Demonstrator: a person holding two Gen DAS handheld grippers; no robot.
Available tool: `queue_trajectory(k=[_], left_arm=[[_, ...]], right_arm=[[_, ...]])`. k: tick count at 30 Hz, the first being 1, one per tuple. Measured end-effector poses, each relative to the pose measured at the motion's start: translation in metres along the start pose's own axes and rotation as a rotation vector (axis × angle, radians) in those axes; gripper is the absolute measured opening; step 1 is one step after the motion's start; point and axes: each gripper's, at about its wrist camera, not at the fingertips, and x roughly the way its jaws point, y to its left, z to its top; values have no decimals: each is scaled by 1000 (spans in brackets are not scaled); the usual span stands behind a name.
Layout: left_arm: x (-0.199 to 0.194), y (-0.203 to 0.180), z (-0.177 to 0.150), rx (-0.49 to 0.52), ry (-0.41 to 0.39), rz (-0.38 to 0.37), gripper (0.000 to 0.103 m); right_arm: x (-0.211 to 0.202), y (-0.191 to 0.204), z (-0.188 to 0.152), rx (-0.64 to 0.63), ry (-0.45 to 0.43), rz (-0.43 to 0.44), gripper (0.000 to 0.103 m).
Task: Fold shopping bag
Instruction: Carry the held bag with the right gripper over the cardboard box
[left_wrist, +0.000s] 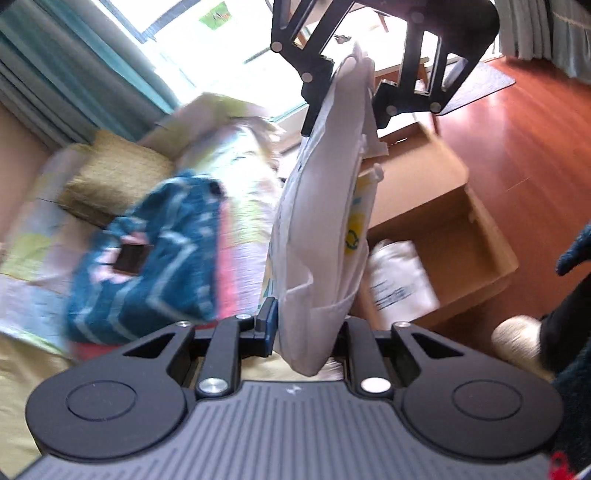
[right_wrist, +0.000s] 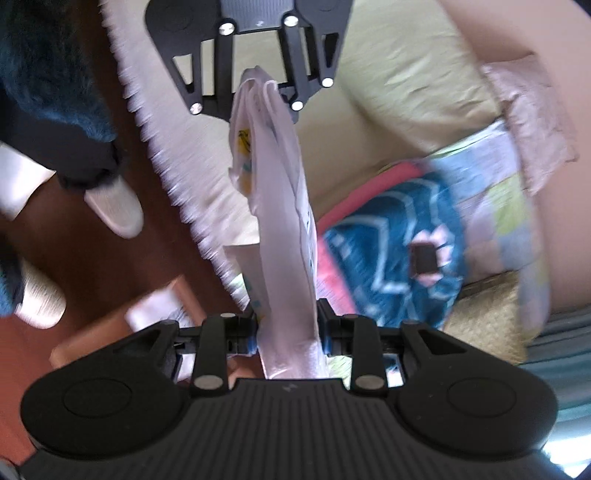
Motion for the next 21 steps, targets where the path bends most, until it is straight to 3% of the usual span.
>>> queue_trajectory(k=[4, 7, 11, 13, 16, 21], left_arm=[[50, -30, 16, -24, 6, -69, 21], [92, -51, 23, -68, 42, -78, 21], [132, -86, 34, -145, 132, -53, 21], [150, -109, 40, -200, 189, -31, 21], [181, -145, 51, -313, 269, 16, 21], [242, -197, 61, -412, 373, 84, 22]], right_arm=[[20, 15, -56, 11, 14, 91, 27], [44, 32, -89, -15, -16, 130, 26], [78, 49, -131, -70, -82, 179, 26], [102, 60, -162, -141, -159, 215, 26], [126, 79, -198, -213, -239, 234, 26], [167, 115, -245, -327, -318, 236, 26]])
